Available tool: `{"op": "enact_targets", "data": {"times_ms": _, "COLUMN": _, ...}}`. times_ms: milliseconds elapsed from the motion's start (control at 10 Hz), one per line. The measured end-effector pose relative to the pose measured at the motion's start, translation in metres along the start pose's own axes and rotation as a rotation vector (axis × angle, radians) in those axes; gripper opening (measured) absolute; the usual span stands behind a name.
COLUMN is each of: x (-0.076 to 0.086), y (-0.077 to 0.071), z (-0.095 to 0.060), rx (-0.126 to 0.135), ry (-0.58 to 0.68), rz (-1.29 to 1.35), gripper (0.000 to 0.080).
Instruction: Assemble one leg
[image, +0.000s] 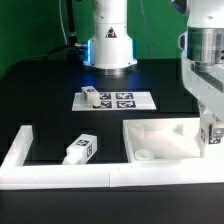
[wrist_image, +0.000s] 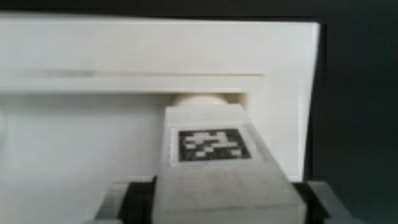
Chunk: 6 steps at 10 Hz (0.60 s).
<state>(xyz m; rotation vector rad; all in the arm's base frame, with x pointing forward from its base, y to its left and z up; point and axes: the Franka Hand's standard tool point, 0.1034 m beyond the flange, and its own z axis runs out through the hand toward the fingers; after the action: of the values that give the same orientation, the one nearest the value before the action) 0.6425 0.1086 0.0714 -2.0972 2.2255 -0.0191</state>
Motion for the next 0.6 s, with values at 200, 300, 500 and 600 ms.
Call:
{"op": "enact_targets", "data": {"times_ms": 200, "x": -0.0036, "y": 0.0007, "z": 0.0004, "rx": 0.001, "ry": 0.0, "rz": 0.1, "gripper": 0.0287}}
{"op": "enact_targets", "data": {"times_ms": 300, "x": -0.0035, "y": 0.0006, "z": 0.0004, "rx": 0.002, "ry": 0.001, "rz": 0.082, "gripper": 0.0363}}
{"op": "enact_targets", "data": {"times_ms": 500, "x": -0.0034, "y": -0.0007, "z": 0.0002, "rx": 0.01, "ry": 0.001, "rz": -0.001, "gripper": 0.0498}}
{"op": "enact_targets", "data": {"times_ms": 600, "x": -0.0032, "y": -0.0029, "z": 0.0003, "rx": 0.028, "ry": 0.003, "rz": -0.178, "gripper": 0.0615}}
